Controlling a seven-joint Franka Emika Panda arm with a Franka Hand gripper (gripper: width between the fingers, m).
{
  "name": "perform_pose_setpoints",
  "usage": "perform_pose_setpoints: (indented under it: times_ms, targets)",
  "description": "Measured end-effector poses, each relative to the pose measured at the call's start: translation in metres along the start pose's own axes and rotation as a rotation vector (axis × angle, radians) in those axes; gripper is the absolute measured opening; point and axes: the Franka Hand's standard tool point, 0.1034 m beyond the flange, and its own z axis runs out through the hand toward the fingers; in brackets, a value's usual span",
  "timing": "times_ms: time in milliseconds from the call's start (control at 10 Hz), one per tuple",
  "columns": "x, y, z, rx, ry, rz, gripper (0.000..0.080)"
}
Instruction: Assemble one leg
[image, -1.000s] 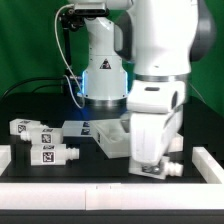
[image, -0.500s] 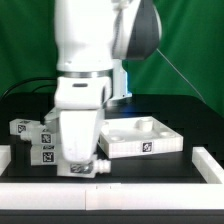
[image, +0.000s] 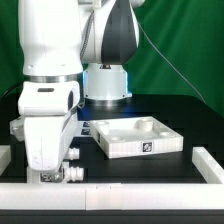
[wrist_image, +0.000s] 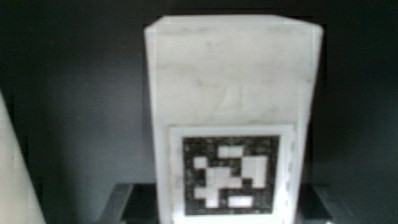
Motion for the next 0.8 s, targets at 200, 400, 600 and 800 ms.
perform_pose_setpoints:
  times_ms: [200, 400, 600, 800]
  targets:
    - [0.0, 0.0, 0.001, 0.001, 0.0, 0.001, 0.0472]
    - [0.002, 0.0, -0.002, -0.006, 0.0, 0.028, 0.0608]
    - [0.016, -0.011, -0.034, -0.065, -0.004, 0.198, 0.0638]
    - [0.034, -0.031, -0.055, -0.073, -0.003, 0.377, 0.0647]
